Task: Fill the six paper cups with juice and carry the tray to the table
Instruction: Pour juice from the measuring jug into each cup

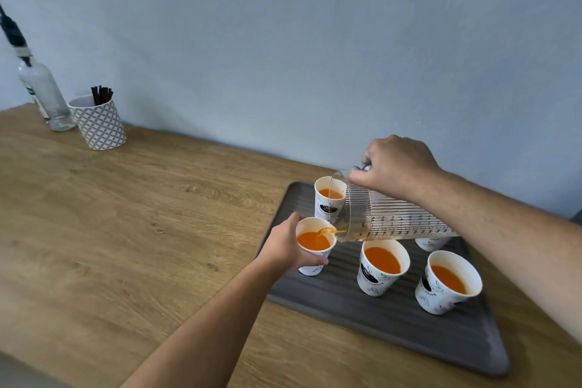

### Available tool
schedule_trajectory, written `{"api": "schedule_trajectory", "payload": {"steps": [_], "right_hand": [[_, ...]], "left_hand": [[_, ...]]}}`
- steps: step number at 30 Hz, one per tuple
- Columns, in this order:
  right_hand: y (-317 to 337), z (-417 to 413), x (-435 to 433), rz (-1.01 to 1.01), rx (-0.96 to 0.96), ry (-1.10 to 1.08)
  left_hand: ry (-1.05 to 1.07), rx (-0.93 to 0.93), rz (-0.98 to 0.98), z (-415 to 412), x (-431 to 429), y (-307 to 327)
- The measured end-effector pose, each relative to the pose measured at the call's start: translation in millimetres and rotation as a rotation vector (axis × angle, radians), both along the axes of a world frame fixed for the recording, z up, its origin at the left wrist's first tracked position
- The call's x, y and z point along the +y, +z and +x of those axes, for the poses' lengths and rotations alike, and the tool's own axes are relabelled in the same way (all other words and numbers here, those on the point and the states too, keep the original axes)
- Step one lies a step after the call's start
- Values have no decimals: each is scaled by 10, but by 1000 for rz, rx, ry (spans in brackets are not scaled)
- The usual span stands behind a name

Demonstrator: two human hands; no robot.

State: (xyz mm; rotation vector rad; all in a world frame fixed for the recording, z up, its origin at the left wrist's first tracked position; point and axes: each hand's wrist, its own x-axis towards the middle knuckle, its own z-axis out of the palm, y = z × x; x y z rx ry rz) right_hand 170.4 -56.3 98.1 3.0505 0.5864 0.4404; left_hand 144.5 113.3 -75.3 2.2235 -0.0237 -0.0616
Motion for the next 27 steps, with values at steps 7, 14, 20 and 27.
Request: {"api": "schedule_trajectory", "payload": {"steps": [7,14,20,27], "right_hand": [[3,5,-1,13,2,-4],[-41,17,-103,127,48,-58],[26,71,-240,207,45,-92],[255,242,-404,274,-20,-166]], "left_hand": [[5,-13,-10,10,-21,-13],[28,-30,-52,-13,-62,-28],[-57,0,-89,-1,1,24],[-103,-56,-129,177,70,252]]}}
